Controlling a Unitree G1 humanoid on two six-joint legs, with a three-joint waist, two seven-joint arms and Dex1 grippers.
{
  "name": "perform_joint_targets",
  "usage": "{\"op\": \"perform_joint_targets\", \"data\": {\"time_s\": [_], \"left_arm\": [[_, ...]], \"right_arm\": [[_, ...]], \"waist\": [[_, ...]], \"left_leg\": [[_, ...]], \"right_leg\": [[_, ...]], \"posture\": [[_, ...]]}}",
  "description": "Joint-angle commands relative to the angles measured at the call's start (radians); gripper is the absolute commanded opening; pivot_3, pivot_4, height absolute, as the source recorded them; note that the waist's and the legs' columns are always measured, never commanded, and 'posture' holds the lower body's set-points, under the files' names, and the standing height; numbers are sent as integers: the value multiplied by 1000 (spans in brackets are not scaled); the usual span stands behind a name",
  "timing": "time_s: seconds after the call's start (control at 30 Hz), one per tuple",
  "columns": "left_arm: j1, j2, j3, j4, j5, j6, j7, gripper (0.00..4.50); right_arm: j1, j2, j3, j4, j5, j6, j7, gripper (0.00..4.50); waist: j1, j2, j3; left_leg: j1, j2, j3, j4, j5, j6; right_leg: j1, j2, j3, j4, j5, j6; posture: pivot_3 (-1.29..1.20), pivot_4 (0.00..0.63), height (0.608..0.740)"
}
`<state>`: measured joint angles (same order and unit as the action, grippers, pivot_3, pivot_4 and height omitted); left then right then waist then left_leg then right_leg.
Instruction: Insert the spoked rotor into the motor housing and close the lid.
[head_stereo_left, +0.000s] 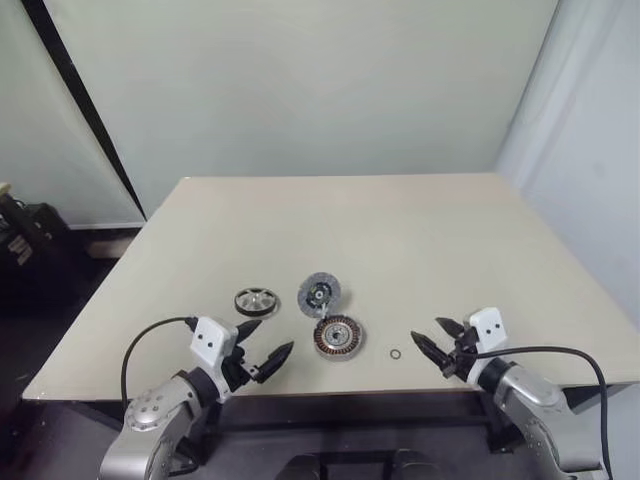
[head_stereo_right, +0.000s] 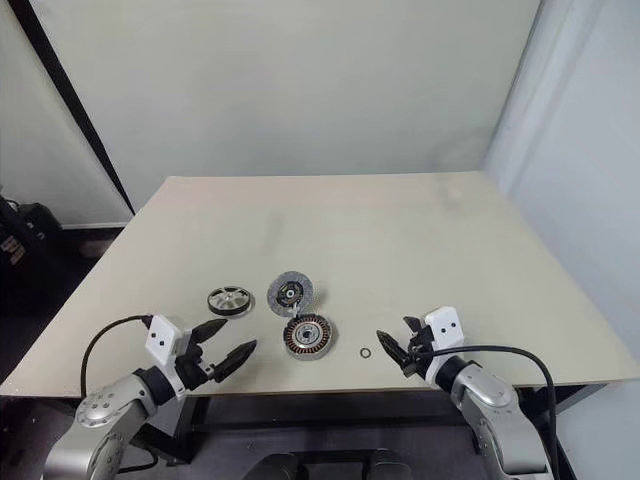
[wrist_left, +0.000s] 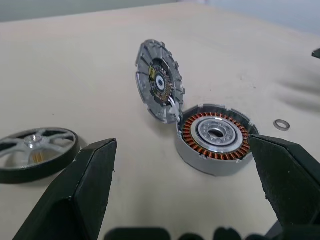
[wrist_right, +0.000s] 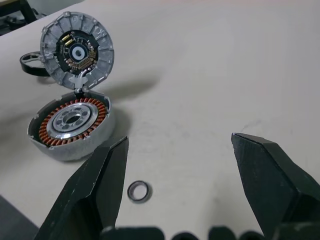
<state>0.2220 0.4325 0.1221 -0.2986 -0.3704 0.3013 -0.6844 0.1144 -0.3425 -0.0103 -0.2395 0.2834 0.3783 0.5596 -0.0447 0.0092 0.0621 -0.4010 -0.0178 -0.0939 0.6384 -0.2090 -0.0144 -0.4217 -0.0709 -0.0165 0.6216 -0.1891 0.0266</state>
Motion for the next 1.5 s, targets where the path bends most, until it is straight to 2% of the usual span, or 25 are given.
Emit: {"op": "perform_joint_targets", "data": {"time_s": [0.03,0.47,0.67,0.93,1.5], "left_arm": [[-25,3,4,-10,-8,-20,2,4483],[-55,17,-21,-10,-9,6,-16,4483],[-56,85,-132,-20,20,55,-89,4483],[-115,86,-203,16,62,38,-97,4483],[-135,85,-229,47,93,15,-102,4483]], "right_arm": [[-23,2,-2,-41,11,-24,-1,3583],[-62,2,49,2,-16,-5,5,3583],[-100,-16,138,58,-72,4,23,3583],[-133,-32,212,161,-160,-38,24,3583],[-164,7,263,282,-241,-102,8,3583]], "waist": [[-2,0,0],[-4,0,0],[-4,-1,0],[-2,-1,0],[-4,-2,0]], "left_leg": [[-1,0,0,0,0,0],[1,2,3,0,0,0],[2,2,4,0,0,0],[3,2,5,0,0,0],[4,2,5,0,0,0]], "right_leg": [[0,0,0,0,0,0],[-2,0,0,1,0,0],[-2,0,1,1,0,0],[-1,1,1,1,0,0],[-1,1,2,3,0,0]], "posture": [[0,0,740],[0,0,740],[0,0,740],[0,0,740],[0,0,740]]}}
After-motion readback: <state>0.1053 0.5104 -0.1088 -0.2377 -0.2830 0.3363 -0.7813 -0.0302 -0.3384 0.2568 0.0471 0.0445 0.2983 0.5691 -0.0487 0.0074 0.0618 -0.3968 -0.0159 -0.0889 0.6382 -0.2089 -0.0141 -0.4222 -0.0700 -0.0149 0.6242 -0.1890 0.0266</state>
